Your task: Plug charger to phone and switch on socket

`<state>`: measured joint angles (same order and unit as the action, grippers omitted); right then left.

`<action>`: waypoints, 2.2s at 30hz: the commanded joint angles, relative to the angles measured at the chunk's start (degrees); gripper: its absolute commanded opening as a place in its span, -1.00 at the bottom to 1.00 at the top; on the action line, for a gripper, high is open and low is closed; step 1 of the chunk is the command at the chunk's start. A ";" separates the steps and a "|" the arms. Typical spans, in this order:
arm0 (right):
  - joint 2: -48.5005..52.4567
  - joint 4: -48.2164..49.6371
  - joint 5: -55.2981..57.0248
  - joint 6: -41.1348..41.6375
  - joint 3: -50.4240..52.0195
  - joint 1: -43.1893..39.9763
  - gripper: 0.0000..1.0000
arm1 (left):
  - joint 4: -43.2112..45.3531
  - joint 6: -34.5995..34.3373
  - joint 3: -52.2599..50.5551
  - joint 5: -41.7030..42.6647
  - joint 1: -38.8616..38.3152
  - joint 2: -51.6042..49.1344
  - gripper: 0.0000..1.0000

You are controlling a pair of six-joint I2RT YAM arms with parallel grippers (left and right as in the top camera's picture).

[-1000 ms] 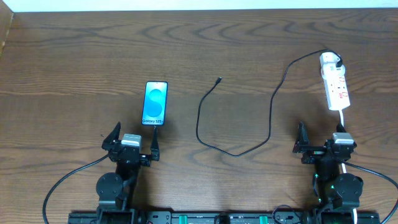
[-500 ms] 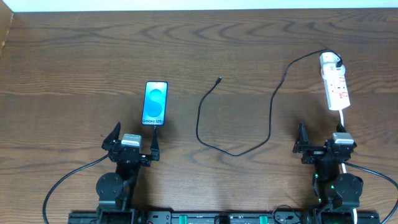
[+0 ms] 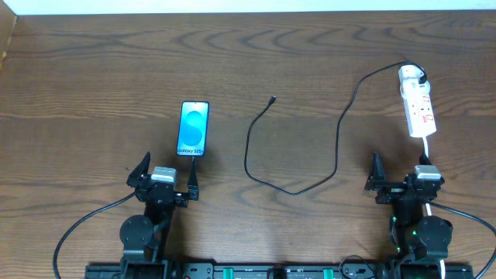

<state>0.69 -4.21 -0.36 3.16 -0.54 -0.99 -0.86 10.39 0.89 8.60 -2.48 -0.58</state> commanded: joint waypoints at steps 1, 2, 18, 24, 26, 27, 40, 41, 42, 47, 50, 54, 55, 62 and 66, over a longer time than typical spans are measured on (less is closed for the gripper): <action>-0.35 -0.09 0.42 -0.28 0.22 0.72 0.98 | -2.49 0.48 -0.66 0.33 -0.22 0.35 0.96; -0.35 -0.09 0.42 -0.28 0.22 0.72 0.98 | -2.49 0.48 -0.66 0.33 -0.22 0.35 0.96; -0.35 -0.09 0.42 -0.28 0.22 0.72 0.99 | -2.49 0.48 -0.66 0.33 -0.22 0.35 0.96; -0.35 -0.09 0.42 -0.28 0.22 0.72 0.99 | -2.49 0.48 -0.66 0.33 -0.22 0.35 0.96; -0.35 -0.09 0.42 -0.28 0.22 0.72 0.99 | -2.49 0.48 -0.66 0.33 -0.22 0.35 0.96; -0.35 -0.09 0.42 -0.26 0.22 0.72 0.98 | -2.49 0.48 -0.66 0.33 -0.22 0.35 0.96; -0.35 -0.09 0.42 -0.28 0.22 0.72 0.98 | -2.49 0.48 -0.66 0.33 -0.22 0.35 0.96; -0.35 -0.09 0.42 -0.28 0.22 0.72 0.98 | -2.49 0.48 -0.66 0.33 -0.22 0.35 0.96; -0.35 -0.09 0.42 -0.26 0.22 0.72 0.98 | -2.49 0.48 -0.66 0.33 -0.22 0.35 0.96; -0.35 -0.09 0.42 -0.28 0.22 0.72 0.99 | -2.49 0.48 -0.66 0.33 -0.22 0.35 0.96; -0.35 -0.09 0.42 -0.28 0.22 0.72 0.98 | -2.49 0.48 -0.66 0.33 -0.22 0.35 0.96; -0.35 -0.09 0.42 -0.28 0.22 0.72 0.99 | -2.27 0.48 -0.66 0.35 -0.22 0.35 0.96; -0.35 -0.09 0.42 -0.28 0.22 0.72 0.99 | -2.27 0.50 -0.66 0.33 -0.22 0.35 0.96; -0.35 -0.09 0.42 -0.28 0.22 0.72 0.99 | -1.62 -4.59 -0.66 0.98 -0.22 0.35 0.96; -0.35 -0.09 0.42 -0.28 0.22 0.72 0.99 | -1.46 -5.92 0.63 0.98 -0.22 -0.11 0.96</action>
<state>0.69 -4.21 -0.36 3.16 -0.54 -0.99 -0.60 7.01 0.89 8.64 -2.48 -0.58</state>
